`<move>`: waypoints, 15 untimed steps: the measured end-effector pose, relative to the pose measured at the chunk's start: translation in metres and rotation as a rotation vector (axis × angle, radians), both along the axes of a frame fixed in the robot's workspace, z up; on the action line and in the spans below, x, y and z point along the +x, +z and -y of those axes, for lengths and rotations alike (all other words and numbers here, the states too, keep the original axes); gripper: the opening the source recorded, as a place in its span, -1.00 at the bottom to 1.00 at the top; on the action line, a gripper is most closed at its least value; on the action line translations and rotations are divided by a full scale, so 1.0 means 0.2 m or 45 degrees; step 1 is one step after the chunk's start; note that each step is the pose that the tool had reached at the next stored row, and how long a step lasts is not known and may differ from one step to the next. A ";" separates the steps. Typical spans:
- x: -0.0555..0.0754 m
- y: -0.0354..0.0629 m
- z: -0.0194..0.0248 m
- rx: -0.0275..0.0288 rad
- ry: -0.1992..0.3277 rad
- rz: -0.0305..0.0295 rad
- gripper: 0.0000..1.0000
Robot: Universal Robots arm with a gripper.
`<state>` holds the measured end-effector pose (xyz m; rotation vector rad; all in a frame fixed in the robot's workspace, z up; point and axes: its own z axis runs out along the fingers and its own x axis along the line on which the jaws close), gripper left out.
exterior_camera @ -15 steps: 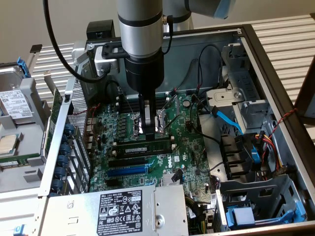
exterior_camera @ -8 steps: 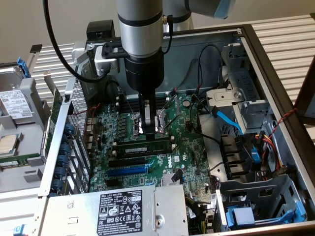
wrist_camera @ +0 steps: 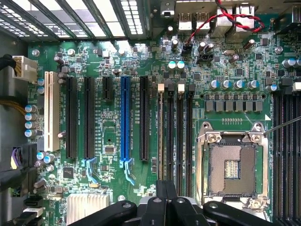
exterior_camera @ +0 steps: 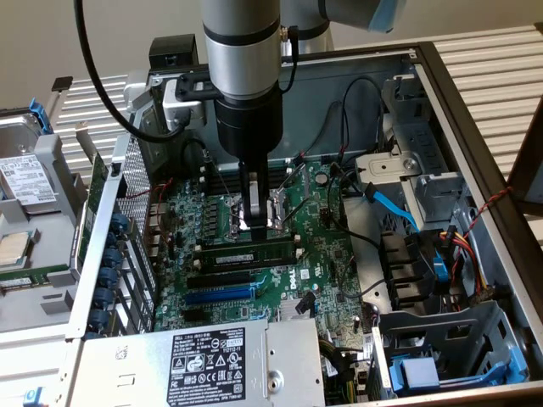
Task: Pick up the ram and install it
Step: 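Press down the ram until it locks into place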
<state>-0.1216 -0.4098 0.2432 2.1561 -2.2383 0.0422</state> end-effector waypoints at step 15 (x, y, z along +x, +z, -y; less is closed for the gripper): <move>-0.04 -0.002 -0.001 -0.0001 0.000 0.0089 -0.79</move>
